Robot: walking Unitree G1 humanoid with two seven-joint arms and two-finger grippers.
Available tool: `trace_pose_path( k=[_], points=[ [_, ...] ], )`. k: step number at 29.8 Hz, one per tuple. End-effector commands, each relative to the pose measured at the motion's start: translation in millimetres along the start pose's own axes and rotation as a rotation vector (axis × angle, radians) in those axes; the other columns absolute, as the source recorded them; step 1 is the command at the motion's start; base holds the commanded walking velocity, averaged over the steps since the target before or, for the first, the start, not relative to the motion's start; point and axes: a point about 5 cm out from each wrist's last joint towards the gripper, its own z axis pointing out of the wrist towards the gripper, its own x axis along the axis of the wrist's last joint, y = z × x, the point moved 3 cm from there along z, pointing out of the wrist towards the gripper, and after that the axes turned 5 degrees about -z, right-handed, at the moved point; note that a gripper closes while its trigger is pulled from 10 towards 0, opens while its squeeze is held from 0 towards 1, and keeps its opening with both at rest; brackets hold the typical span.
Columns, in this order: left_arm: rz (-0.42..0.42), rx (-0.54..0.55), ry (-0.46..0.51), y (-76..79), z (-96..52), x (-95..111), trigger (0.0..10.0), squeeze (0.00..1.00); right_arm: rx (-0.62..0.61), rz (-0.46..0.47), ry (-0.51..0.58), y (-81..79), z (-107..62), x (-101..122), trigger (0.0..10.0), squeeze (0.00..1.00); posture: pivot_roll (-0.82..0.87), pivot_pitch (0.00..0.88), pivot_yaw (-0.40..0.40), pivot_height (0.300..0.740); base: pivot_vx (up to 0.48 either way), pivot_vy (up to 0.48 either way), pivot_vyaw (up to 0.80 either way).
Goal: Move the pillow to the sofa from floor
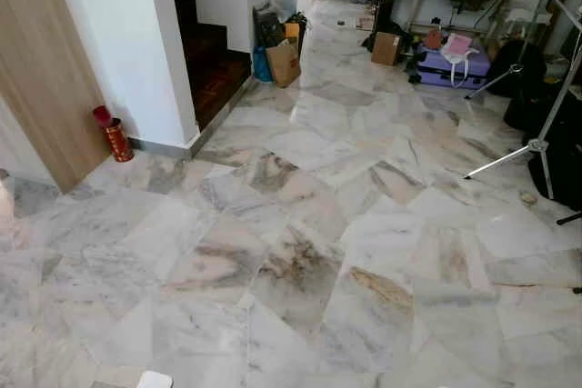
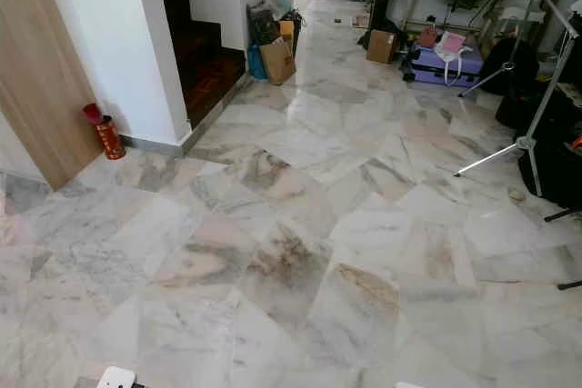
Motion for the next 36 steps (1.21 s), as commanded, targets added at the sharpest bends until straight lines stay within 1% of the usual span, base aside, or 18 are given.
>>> trace_pose_path(
  k=[1, 7, 8, 9, 11, 17, 22, 24, 28, 31, 33, 36],
  points=[
    [-0.124, 0.064, -0.140, -24.6, 0.8, -4, 10.0, 0.00, -0.063, 0.149, -0.136, 2.3, 2.8, -7, 10.0, 0.00, -0.08, 0.000, 0.069, 0.740, 0.000, 0.000, 0.00],
    [-0.124, 0.064, -0.140, -24.6, 0.8, -4, 10.0, 0.00, -0.063, 0.149, -0.136, 2.3, 2.8, -7, 10.0, 0.00, -0.08, 0.000, 0.069, 0.740, 0.000, 0.000, 0.00],
    [-0.118, 0.063, -0.138, -24.9, 1.0, -3, 10.0, 0.00, -0.060, 0.133, -0.139, 2.4, 2.9, -7, 10.0, 0.00, -0.08, 0.000, 0.065, 0.740, 0.000, 0.000, 0.00],
    [-0.120, 0.064, -0.108, -23.8, 4.5, 8, 10.0, 0.00, -0.066, 0.126, -0.129, -2.7, -0.4, -17, 10.0, 0.00, -0.07, 0.044, 0.084, 0.740, 0.000, 0.000, 0.00],
    [-0.118, 0.064, -0.090, -23.4, 6.0, 14, 10.0, 0.00, -0.068, 0.128, -0.127, -6.5, -2.0, -22, 10.0, 0.00, -0.07, 0.046, 0.086, 0.740, 0.000, 0.000, 0.00],
    [-0.125, 0.071, -0.054, -25.0, 7.1, 21, 10.0, 0.00, -0.060, 0.129, -0.134, -10.9, -2.3, -25, 10.0, 0.00, -0.07, 0.047, 0.091, 0.740, 0.000, 0.000, 0.00],
    [-0.135, 0.066, -0.046, -23.7, 9.4, 27, 10.0, 0.00, -0.061, 0.133, -0.142, -10.7, -2.1, -25, 10.0, 0.00, -0.07, 0.036, 0.079, 0.740, 0.000, 0.000, 0.00],
    [-0.137, 0.068, -0.047, -23.0, 9.6, 27, 10.0, 0.00, -0.056, 0.121, -0.141, -9.9, -1.9, -24, 10.0, 0.00, -0.07, 0.035, 0.072, 0.740, 0.000, 0.000, 0.00],
    [-0.158, 0.081, -0.067, -20.6, 7.9, 17, 10.0, 0.00, -0.053, 0.095, -0.122, -4.0, -1.2, -19, 10.0, 0.00, -0.07, 0.031, 0.050, 0.740, 0.000, 0.000, 0.00],
    [-0.178, 0.089, -0.081, -20.0, 6.2, 11, 10.0, 0.00, -0.050, 0.090, -0.106, -1.9, -0.4, -14, 10.0, 0.00, -0.06, 0.035, 0.047, 0.740, 0.000, 0.000, 0.00],
    [-0.177, 0.089, -0.098, -19.3, 4.3, 4, 10.0, 0.00, -0.049, 0.093, -0.093, -1.8, 0.5, -11, 10.0, 0.00, -0.07, 0.038, 0.042, 0.740, 0.000, 0.000, 0.00],
    [-0.174, 0.089, -0.111, -18.7, 2.8, -1, 10.0, 0.00, -0.032, 0.098, -0.065, -6.2, 2.2, -5, 10.0, 0.00, -0.07, 0.041, 0.040, 0.740, 0.000, 0.000, 0.00]
  ],
)
